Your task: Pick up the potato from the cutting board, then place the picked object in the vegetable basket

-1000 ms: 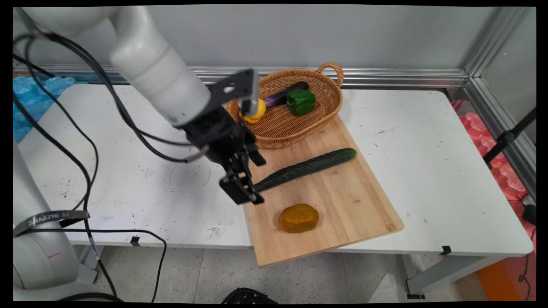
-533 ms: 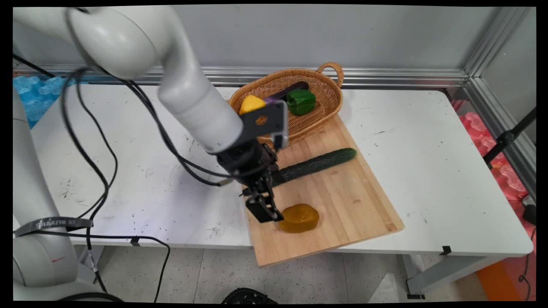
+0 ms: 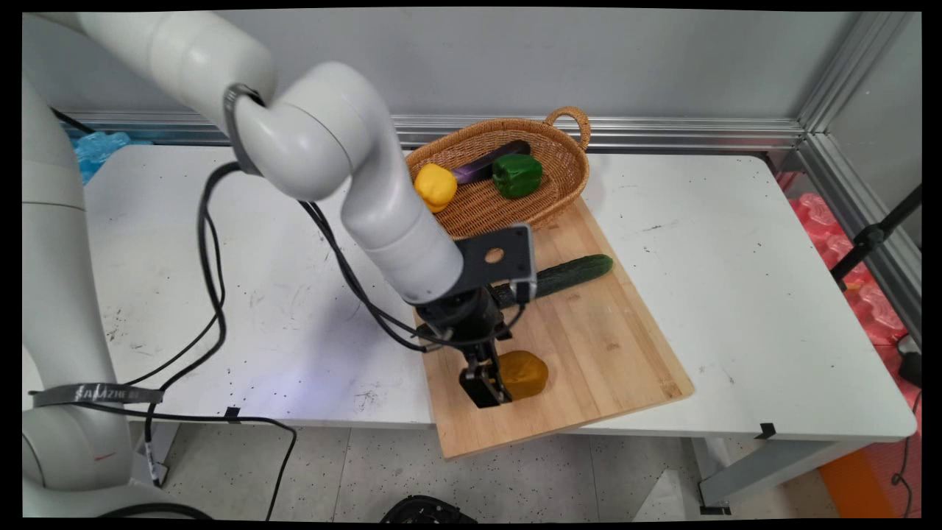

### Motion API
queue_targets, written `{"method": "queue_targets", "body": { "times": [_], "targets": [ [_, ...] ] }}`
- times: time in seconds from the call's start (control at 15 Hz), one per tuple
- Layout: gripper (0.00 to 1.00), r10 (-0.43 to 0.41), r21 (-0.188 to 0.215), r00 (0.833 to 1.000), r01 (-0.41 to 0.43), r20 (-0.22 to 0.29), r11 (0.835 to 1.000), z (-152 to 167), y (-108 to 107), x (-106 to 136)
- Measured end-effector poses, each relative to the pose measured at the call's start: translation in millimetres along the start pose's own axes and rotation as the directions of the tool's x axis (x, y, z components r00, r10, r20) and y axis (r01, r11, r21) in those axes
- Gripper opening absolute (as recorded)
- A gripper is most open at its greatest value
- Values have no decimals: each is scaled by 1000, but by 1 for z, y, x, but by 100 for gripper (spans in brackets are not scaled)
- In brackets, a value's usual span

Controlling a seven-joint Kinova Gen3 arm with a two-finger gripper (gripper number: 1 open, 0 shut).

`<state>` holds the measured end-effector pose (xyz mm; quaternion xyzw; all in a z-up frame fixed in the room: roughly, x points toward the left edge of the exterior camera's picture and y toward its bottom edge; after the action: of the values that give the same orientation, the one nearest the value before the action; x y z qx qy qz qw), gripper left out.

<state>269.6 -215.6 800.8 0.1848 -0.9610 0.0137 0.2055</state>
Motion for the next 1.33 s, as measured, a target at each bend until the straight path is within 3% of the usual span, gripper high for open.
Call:
{"method": "queue_targets", "body": {
  "times": [0.33, 0.4, 0.87, 1.33],
  "targets": [
    [100, -5, 3, 1000, 5, 8, 1000, 23, 1, 7],
    [0, -5, 3, 1000, 5, 7, 1000, 25, 1, 8],
    [0, 11, -2, 1000, -11, -5, 1000, 17, 6, 11],
    [0, 25, 5, 999, -25, -41, 1000, -40, 2, 16]
  ]
}}
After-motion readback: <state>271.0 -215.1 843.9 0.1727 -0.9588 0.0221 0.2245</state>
